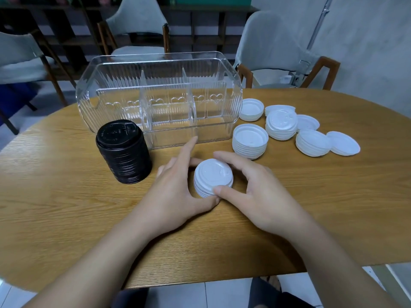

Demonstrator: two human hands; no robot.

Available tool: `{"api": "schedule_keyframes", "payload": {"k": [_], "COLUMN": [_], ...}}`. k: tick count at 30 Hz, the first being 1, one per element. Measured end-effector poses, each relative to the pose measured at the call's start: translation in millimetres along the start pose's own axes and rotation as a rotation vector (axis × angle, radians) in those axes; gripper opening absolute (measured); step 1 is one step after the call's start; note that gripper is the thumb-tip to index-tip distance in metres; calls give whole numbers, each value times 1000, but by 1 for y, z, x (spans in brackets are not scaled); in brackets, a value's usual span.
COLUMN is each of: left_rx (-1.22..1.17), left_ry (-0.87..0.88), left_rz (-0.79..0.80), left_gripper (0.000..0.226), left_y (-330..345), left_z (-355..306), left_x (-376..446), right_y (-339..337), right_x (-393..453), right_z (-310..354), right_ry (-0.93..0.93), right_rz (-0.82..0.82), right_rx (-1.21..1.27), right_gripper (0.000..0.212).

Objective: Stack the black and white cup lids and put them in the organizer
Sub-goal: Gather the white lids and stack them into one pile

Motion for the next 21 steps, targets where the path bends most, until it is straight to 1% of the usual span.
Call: {"api": "schedule_keyframes", "payload": {"k": [5,9,11,18,21], "left_rx": [-4,-2,-8,7,18], "left_ry": [1,42,34,28,37], "left_rz": [51,61,57,7,15], "left_gripper": [129,127,126,126,125], "left_y": [-1,0,0,4,4], "left_z": [3,9,10,5,5], "left_x": [1,1,1,1,1], "right_y": [-3,-6,-7,-2,-1], "right_x": [3,3,3,3,4], "right_z": [1,0,0,0,0], "right_ry": [10,-4,-3,12,36], "right_rz": [53,95,101,-12,-31], "right_rx": [-12,-18,-24,-38,21], "right_gripper": [68,67,67,80,83]}}
Point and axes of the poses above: each hand's wrist, its own x-axis towards the middle knuckle, its own y-axis out of the palm, z = x × y, the point moved 1 cm from there along x, towards the middle knuckle, and after that the axes turned 14 degrees about x, right-handed, at the moved point
